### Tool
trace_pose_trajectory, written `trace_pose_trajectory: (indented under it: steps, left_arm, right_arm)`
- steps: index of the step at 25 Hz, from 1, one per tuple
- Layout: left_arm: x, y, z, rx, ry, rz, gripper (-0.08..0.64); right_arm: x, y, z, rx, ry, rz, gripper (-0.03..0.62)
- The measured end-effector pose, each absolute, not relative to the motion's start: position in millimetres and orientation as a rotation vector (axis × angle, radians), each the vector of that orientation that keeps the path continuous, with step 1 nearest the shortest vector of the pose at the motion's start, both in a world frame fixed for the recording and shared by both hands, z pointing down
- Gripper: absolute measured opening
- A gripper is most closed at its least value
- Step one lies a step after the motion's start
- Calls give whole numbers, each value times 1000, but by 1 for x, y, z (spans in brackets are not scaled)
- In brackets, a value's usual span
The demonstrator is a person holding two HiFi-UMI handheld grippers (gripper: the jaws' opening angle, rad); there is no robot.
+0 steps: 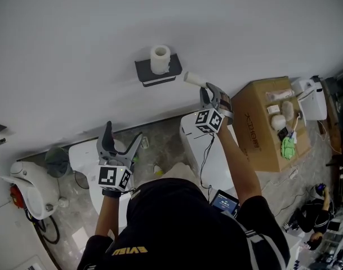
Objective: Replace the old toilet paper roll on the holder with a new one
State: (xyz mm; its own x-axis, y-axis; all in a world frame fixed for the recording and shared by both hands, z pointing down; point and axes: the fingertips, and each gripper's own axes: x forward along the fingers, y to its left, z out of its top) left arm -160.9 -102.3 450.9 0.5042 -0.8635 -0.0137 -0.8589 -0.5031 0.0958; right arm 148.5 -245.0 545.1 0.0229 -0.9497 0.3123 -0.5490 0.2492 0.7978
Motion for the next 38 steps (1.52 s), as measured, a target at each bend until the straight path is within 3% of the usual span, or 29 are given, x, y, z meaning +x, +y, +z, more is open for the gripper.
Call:
trace_pose_trajectory:
  steps: [21, 27, 38]
  left_arm:
    - [-125, -155, 427, 2586, -1606, -207, 472]
    - [-104, -172, 421, 2657, -1573, -228, 472]
    - [-77, -204, 436, 2712, -1535, -108, 472]
  right_arm:
    - [133, -220, 436, 1717, -2326, -150, 106]
    - [128, -219, 431, 1718, -2568, 96, 106]
    - [134, -216, 429, 1686, -2656, 178, 107]
